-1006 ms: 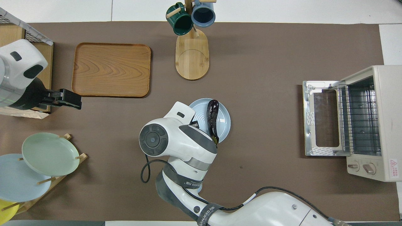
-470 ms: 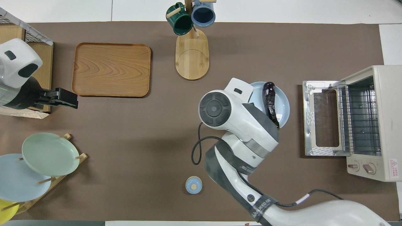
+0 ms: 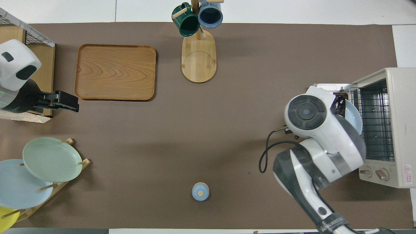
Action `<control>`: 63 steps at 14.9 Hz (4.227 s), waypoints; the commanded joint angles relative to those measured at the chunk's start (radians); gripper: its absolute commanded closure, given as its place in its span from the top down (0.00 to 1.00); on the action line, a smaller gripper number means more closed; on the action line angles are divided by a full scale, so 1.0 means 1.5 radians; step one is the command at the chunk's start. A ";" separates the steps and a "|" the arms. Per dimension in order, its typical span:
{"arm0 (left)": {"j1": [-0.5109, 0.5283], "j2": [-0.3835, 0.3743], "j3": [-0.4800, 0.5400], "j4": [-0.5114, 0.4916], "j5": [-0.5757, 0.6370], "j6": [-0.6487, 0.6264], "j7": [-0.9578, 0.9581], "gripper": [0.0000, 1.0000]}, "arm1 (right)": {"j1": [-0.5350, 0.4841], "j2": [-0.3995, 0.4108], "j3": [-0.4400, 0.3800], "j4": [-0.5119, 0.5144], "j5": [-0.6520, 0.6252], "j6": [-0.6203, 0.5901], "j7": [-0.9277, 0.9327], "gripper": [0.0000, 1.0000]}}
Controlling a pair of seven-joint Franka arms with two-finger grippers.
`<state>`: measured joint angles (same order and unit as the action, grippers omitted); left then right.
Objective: Put eggplant into oven
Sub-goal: 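Carry the plate with the eggplant into the open oven with the right gripper, then release the plate inside the oven and withdraw the right gripper, then push the oven door shut with the right gripper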
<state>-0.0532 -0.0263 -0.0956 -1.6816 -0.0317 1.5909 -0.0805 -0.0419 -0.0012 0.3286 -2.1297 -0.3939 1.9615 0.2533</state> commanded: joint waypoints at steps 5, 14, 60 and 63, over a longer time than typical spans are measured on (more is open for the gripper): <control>0.008 -0.005 -0.003 0.002 -0.001 0.001 0.002 1.00 | -0.206 -0.039 0.007 -0.047 0.110 0.054 -0.276 0.00; 0.008 -0.005 -0.003 0.002 -0.001 0.002 0.001 1.00 | -0.244 -0.062 0.005 -0.128 0.109 0.170 -0.328 0.14; 0.007 -0.005 -0.002 0.002 -0.001 0.001 0.002 1.00 | -0.138 0.090 0.010 -0.054 -0.045 0.184 -0.105 0.00; 0.008 -0.005 -0.003 0.002 -0.001 0.001 0.002 1.00 | -0.122 0.107 0.012 0.043 -0.045 0.071 -0.135 0.00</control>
<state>-0.0493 -0.0264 -0.0958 -1.6816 -0.0317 1.5910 -0.0805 -0.2134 0.1279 0.3552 -2.2029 -0.4011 2.1718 0.0914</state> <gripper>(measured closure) 0.000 0.991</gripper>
